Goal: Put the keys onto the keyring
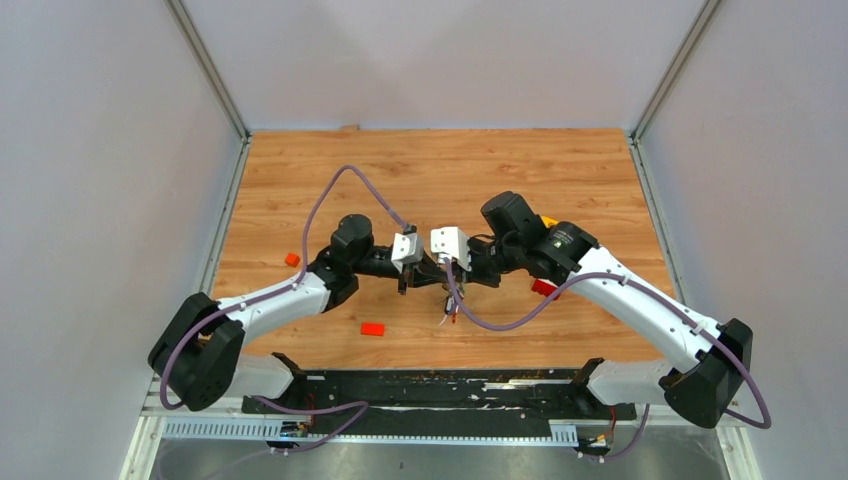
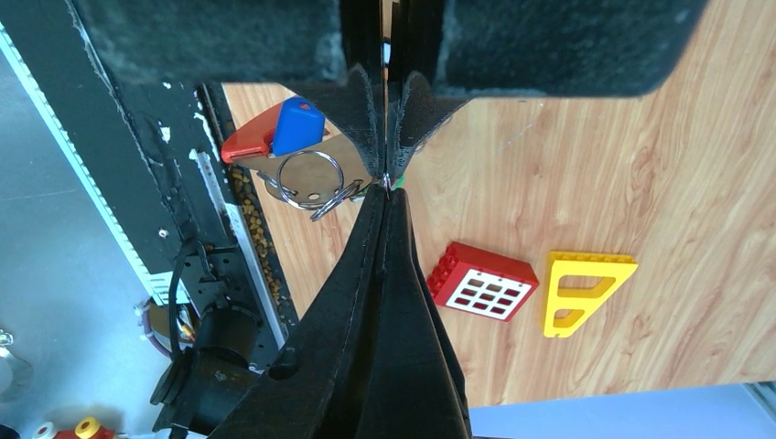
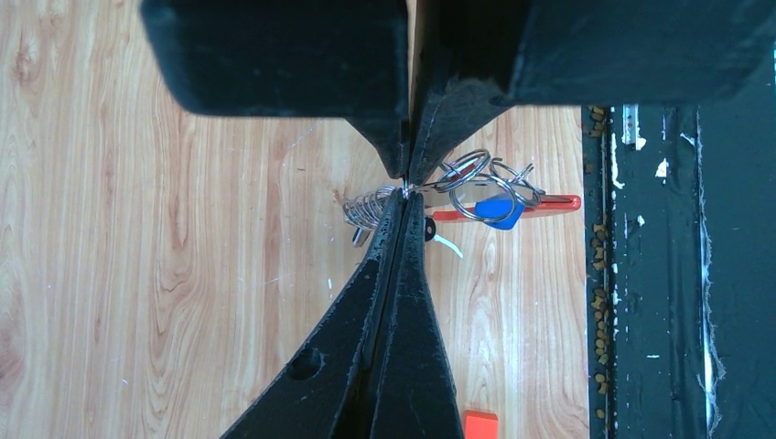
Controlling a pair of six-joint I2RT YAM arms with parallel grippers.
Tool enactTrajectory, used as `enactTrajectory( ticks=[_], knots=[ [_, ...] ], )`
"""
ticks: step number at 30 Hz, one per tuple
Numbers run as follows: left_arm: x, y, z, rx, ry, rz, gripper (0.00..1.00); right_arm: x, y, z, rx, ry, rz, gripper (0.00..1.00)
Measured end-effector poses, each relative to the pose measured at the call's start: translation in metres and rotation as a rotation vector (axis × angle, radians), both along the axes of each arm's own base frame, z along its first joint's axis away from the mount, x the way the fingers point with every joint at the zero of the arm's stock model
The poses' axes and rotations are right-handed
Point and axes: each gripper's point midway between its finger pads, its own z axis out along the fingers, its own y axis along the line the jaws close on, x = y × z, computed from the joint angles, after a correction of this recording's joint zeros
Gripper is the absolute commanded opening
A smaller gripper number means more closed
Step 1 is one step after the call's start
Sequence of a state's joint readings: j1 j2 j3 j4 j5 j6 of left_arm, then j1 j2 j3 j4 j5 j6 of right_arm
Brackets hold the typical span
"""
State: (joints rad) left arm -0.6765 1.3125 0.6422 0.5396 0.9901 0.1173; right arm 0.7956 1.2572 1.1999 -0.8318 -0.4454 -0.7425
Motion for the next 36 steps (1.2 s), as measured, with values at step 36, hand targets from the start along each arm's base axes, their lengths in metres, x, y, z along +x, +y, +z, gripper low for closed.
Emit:
enactTrajectory(
  ticks=[36],
  knots=[
    [-0.019, 0.009, 0.026, -0.163, 0.053, -0.046, 0.0, -0.024, -0.004, 0.01, 0.139, 0.084, 0.081, 0.07]
  ],
)
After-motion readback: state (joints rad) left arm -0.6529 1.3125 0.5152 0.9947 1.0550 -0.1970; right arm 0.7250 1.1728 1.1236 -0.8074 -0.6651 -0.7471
